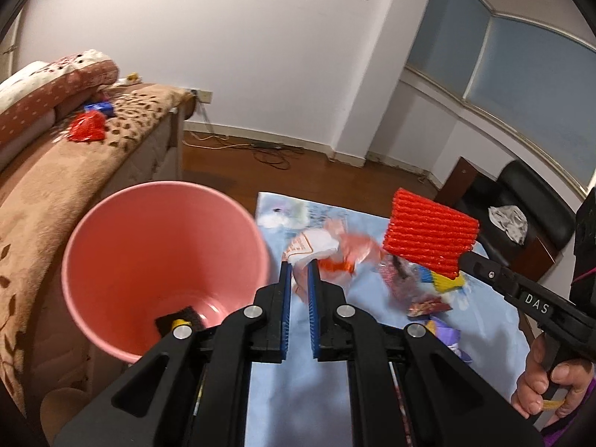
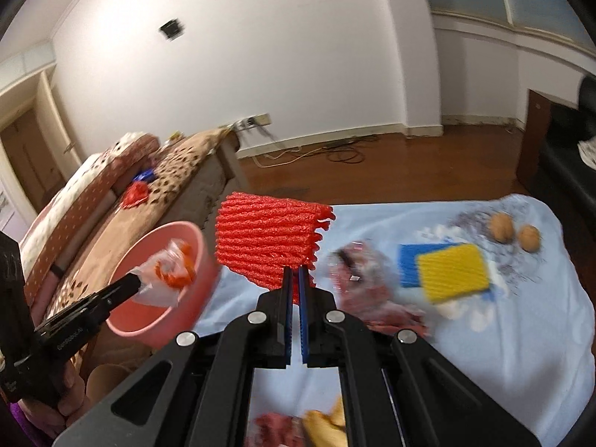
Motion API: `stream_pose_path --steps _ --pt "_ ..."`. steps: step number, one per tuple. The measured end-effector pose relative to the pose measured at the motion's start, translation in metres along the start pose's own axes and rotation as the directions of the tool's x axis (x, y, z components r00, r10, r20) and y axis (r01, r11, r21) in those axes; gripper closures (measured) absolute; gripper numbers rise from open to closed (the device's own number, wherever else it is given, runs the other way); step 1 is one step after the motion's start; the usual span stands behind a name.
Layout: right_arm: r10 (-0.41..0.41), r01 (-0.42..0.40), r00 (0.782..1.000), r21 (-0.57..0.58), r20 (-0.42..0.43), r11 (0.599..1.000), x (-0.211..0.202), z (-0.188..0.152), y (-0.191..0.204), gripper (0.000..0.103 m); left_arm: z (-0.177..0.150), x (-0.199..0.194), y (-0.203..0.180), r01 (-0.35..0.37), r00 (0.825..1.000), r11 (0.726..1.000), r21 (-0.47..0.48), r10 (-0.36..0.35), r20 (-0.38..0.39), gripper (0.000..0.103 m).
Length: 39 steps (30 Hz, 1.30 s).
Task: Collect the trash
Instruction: 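Carry both items over the pink bucket and open both grippers to drop them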
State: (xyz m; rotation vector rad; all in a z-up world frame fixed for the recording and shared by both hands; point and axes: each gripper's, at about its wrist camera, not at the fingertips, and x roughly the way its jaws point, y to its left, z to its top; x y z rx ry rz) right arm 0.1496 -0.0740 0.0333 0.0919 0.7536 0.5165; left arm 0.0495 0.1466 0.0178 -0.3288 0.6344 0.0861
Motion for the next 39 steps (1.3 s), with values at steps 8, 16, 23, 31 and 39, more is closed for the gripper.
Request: stream_pose_path --steps 8,16,23,31,39 --pt "0.037 -0.044 0.998 -0.136 -0.049 0.99 0.031 0.002 0.068 0.101 -0.002 -0.011 0.037 -0.082 0.997 0.996 -0.044 0.082 0.008 0.095" --pt "0.037 -0.061 0.993 -0.232 -0.109 0.971 0.062 -0.007 0.113 0.1 -0.008 -0.007 0.068 -0.153 0.988 0.984 -0.092 0.151 -0.024 0.095" --pt "0.024 -0.062 0.991 -0.298 -0.13 0.953 0.078 -0.011 0.136 0.1 -0.011 0.001 0.087 -0.196 0.98 0.973 -0.124 0.19 -0.06 0.095" --pt "0.026 -0.074 0.988 -0.315 -0.154 0.946 0.089 -0.016 0.147 0.099 -0.014 0.007 0.095 -0.237 0.97 0.964 -0.121 0.228 -0.081 0.095" --pt "0.051 -0.097 0.986 -0.299 -0.159 0.949 0.09 -0.015 0.146 0.085 -0.014 0.01 0.099 -0.265 0.962 0.956 -0.125 0.252 -0.105 0.095"
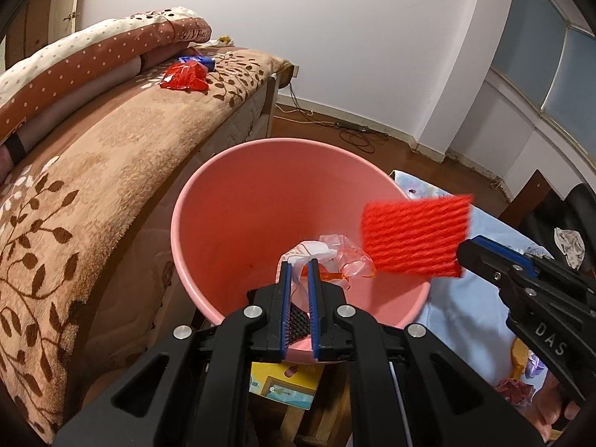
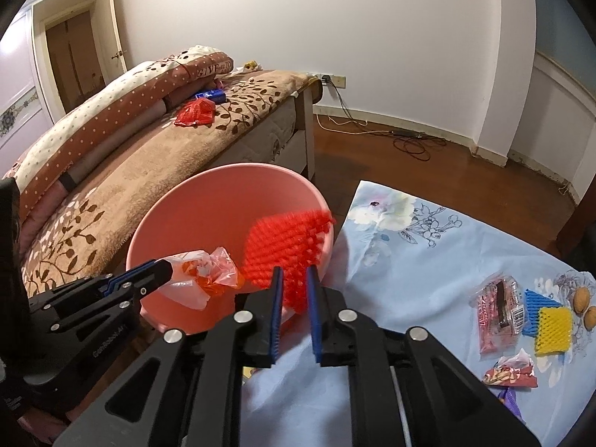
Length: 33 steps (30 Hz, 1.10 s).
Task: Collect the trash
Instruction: 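Carry both items over the pink bucket and open both grippers to drop them, then move both grippers back over the table toward the bread crusts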
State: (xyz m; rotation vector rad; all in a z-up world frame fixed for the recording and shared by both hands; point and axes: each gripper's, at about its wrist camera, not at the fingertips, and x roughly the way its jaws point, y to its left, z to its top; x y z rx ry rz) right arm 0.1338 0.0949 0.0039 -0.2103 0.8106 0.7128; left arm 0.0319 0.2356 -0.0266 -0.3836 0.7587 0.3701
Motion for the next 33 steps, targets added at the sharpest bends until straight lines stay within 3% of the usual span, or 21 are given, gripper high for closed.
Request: stream_pose_path --steps 1,4,6,9,20,33 --pt "0.003 -0.003 1.0 0.002 0.003 1.0 -0.001 0.0 -0.001 0.079 0.0 0.0 0.0 -0.003 1.0 1.0 -0.001 0.003 -0.004 0.095" --pt "0.012 -0.012 1.0 0.004 0.012 1.0 -0.003 -0.001 -0.001 0.078 0.001 0.002 0.001 -0.004 1.0 1.0 -0.003 0.004 -0.012 0.093" --pt "0.012 -0.012 1.0 0.001 0.015 1.0 -0.004 -0.001 -0.001 0.077 0.001 0.002 0.001 -0.001 1.0 1.0 -0.004 0.001 -0.013 0.079" --pt "0.005 -0.005 1.0 -0.001 0.012 1.0 -0.004 -0.002 -0.001 0.077 0.0 -0.001 0.001 0.008 1.0 1.0 -0.009 -0.008 -0.005 0.07" --pt "-0.028 0.027 1.0 0.023 0.011 0.999 -0.007 -0.008 -0.006 0.066 -0.001 -0.003 -0.005 0.008 1.0 1.0 -0.001 -0.008 -0.014 0.069" --pt "-0.066 0.065 0.998 0.073 0.012 0.995 -0.018 -0.017 -0.023 0.061 -0.002 -0.01 -0.021 0.008 1.0 0.999 0.04 -0.008 -0.011 0.069"
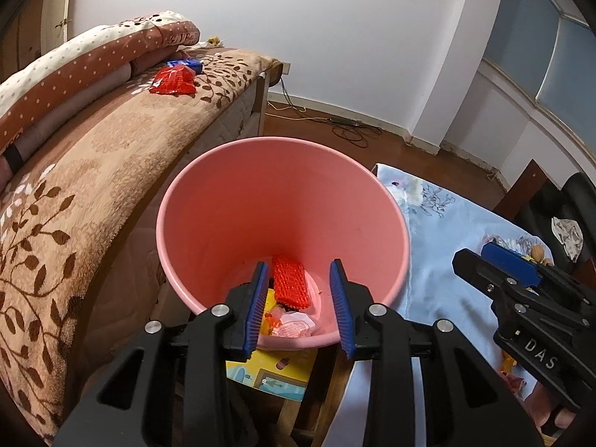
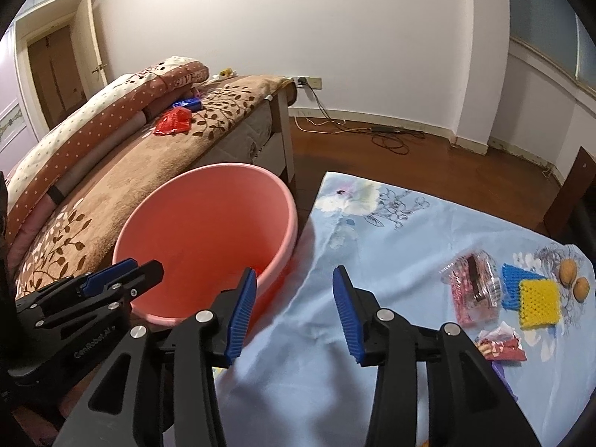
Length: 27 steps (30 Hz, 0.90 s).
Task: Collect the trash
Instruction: 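Move both grippers back over the table toward the bread crusts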
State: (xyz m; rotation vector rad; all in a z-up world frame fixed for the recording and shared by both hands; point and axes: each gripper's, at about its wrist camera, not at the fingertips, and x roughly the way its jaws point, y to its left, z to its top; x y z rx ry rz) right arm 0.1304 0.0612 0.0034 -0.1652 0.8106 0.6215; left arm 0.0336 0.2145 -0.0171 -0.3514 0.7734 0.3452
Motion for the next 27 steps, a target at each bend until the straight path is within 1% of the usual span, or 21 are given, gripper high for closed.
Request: stream_pose_path --steps 4,10,18,27 --pt "-0.015 0.015 1.0 0.021 -0.003 1.0 -0.004 -0.003 -0.005 0.06 -0.001 -0.003 -0.005 0.003 1.0 1.0 0.009 -0.003 0.001 0.069" --pt "-0.037 0.036 0.999 0.033 0.028 0.999 -0.02 -0.005 -0.009 0.056 -0.003 -0.003 -0.014 0.004 1.0 1.0 0.029 -0.004 -0.004 0.069" --pt "-0.072 0.071 0.996 0.035 0.048 0.997 -0.03 -0.007 -0.013 0.055 -0.004 -0.001 -0.022 0.007 1.0 0.999 0.05 -0.006 -0.011 0.069" --pt "-0.09 0.087 0.994 0.048 0.059 0.995 -0.035 -0.011 -0.019 0.055 -0.006 -0.001 -0.033 0.011 1.0 0.997 0.075 -0.01 -0.016 0.069"
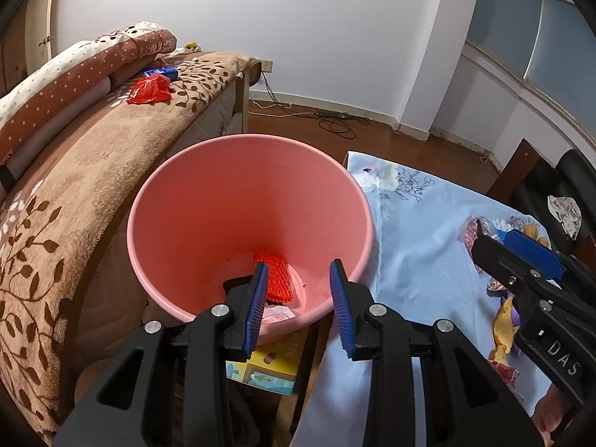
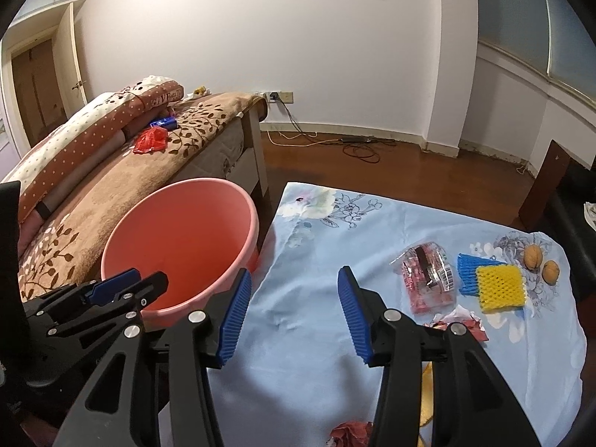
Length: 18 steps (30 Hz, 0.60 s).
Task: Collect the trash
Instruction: 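Move both grippers back over the table toward the bread crusts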
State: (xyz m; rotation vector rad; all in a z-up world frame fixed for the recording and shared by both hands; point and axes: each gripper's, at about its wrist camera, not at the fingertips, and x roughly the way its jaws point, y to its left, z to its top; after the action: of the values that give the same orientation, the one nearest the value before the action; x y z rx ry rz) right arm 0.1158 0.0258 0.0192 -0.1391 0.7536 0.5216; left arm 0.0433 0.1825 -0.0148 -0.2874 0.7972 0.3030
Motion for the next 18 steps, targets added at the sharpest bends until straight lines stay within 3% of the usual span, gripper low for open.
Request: stream_pose_path --steps 18 --pt "-0.021 0.021 1.0 0.038 0.01 0.999 -0.005 -0.006 -0.017 0.051 -0.003 -0.003 -0.019 0.002 1.0 0.999 0.04 -0.001 -0.004 0.069"
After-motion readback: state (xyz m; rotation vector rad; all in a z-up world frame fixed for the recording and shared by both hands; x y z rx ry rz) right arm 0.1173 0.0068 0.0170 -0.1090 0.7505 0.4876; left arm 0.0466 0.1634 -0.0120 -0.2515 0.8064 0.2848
